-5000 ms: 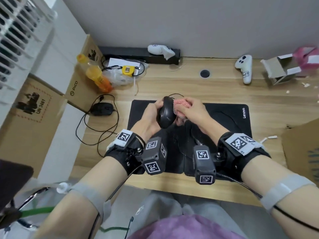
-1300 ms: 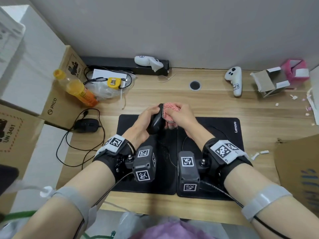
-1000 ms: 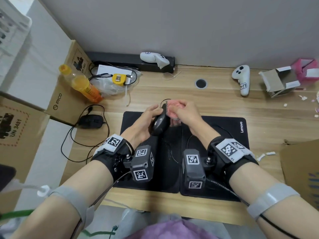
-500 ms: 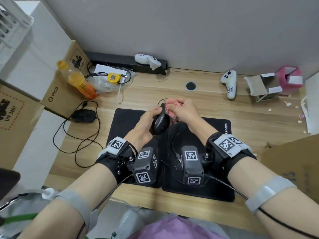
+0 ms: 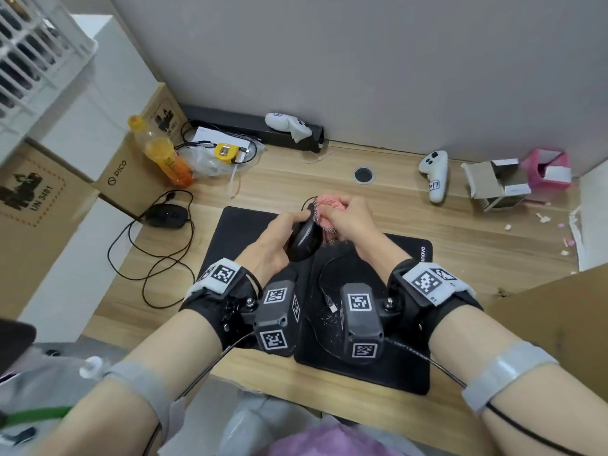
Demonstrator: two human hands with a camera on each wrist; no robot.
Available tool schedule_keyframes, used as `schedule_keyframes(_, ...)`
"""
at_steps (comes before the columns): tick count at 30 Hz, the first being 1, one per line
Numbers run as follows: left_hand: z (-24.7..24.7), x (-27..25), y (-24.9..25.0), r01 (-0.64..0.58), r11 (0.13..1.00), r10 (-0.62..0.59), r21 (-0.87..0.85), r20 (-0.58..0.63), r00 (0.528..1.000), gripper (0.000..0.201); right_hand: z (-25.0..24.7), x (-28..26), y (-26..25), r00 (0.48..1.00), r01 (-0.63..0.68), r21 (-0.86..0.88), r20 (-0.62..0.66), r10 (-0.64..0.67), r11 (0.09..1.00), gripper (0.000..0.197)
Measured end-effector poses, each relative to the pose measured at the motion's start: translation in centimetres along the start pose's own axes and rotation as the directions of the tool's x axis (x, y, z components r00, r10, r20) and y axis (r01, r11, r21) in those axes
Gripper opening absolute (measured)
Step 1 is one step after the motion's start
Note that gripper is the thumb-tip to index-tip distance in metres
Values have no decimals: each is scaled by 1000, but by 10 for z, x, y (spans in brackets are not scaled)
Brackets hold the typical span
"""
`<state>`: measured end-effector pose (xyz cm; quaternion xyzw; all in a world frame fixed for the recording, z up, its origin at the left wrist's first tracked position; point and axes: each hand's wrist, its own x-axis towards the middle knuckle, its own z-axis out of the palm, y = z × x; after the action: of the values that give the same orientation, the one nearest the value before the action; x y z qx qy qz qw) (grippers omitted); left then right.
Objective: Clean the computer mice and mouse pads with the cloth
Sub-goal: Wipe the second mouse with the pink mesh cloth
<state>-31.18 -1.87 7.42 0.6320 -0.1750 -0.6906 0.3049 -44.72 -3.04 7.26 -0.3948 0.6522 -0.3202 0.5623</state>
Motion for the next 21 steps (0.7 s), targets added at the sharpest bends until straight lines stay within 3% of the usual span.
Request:
schedule_keyframes(2, 2, -2, 5, 16, 997, -19, -76, -49, 999, 35, 3, -12, 0, 990, 5, 9, 141, -7, 1000, 9)
schedule_keyframes(4, 2, -5, 7, 35, 994, -39, -101, -41, 998, 24, 2, -19, -1, 978, 20, -13, 208, -17, 1000, 14)
schedule_keyframes(9, 5, -12, 3, 3, 999, 0, -37, 75, 997, 34, -15, -5, -8, 999, 28, 11, 23, -28, 1000, 19)
schedule_keyframes(11, 10, -17, 7, -27, 999, 31, -45, 74, 997, 27, -17, -2, -11, 999, 47, 15, -3, -47, 999, 12)
schedule_keyframes(14, 12, -16, 13, -52, 991, 49, -120, -29, 998, 24, -10, -12, -13, 980, 80, 13, 181, -81, 997, 12)
schedule_keyframes(16, 8, -17, 14, -43, 991, 35, -124, -66, 997, 23, -8, -17, -13, 966, 118, -37, 235, -107, 992, 17)
schedule_keyframes(21, 6, -30, 10, -31, 998, 33, -52, 36, 999, 33, -10, 0, -13, 995, 96, 32, 32, -97, 995, 23)
